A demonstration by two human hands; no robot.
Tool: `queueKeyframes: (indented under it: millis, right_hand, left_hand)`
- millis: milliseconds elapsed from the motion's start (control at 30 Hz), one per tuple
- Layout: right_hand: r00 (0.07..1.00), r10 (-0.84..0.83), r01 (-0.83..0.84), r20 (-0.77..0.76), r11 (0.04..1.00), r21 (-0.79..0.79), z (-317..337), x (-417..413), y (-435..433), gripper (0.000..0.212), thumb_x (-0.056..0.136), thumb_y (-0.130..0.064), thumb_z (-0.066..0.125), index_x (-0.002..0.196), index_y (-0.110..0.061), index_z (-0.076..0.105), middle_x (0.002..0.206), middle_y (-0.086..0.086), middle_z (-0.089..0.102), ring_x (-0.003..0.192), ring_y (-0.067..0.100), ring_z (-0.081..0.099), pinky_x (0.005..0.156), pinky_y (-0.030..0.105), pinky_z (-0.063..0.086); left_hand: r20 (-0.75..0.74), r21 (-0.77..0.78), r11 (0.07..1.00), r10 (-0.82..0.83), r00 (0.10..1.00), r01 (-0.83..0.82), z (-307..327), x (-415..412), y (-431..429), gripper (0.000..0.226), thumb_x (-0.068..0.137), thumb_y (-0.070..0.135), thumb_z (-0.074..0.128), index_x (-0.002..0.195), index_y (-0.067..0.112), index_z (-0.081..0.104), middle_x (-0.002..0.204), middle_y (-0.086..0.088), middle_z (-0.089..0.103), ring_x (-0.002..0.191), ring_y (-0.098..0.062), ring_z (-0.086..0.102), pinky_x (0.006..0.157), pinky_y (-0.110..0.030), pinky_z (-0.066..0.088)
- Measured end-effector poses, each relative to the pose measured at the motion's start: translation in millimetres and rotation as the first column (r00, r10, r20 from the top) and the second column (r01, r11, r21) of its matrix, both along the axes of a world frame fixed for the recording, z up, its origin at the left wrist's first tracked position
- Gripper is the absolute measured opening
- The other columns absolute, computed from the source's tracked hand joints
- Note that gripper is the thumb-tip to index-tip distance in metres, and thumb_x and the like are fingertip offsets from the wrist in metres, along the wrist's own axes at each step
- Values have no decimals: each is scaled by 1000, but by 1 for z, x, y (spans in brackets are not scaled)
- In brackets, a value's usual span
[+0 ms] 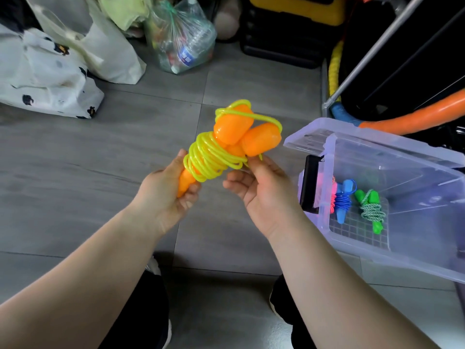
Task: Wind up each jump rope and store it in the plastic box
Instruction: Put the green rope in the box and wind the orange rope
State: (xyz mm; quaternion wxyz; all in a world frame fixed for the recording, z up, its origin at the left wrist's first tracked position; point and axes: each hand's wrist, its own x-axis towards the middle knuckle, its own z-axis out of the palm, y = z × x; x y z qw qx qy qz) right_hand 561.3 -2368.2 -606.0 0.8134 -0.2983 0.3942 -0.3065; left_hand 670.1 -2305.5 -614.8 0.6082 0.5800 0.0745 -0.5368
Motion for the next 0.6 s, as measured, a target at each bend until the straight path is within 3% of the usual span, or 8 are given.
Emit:
queueKeyframes:
  millis: [167, 333, 467, 600]
  right_hand:
    - [992, -95, 80, -89, 983, -164, -5, 8, 4, 28, 92, -8, 44, 65, -12, 52, 40, -5, 54, 38, 4, 52, 45, 18, 51]
    - [968, -179, 113, -173, 935, -336, -6, 14, 11, 18, 86, -8, 54, 71, -16, 53, 61, -1, 53, 43, 0, 52, 48, 17, 49]
    - [956, -203, 97, -213, 901, -422, -4, 15, 8, 16, 84, -7, 57, 74, -18, 50, 66, -3, 50, 44, -2, 51, 49, 15, 46]
    - [927, -238, 87, -289, 888, -451, -5, 13, 2, 21, 85, -9, 57, 70, -18, 45, 64, 1, 47, 38, -1, 48, 43, 13, 43]
  left_hand:
    - [26, 97, 988, -125, 992, 122, -9, -13, 2, 21, 93, 8, 31, 80, 17, 45, 62, -4, 47, 24, -4, 36, 33, -5, 24]
    - [19, 113, 991, -76, 997, 73, -8, -16, -3, 20, 92, 7, 31, 82, 14, 47, 63, -6, 48, 24, -4, 35, 32, -5, 22]
    - [15, 104, 987, -126, 992, 124, -7, -21, -5, 21, 95, 14, 29, 103, 13, 49, 63, -6, 50, 25, -5, 38, 33, -5, 27]
    - [169, 142, 977, -185, 968, 162, -3, -26, -6, 13, 95, 19, 36, 104, 18, 45, 70, -1, 56, 33, -7, 52, 39, -15, 42]
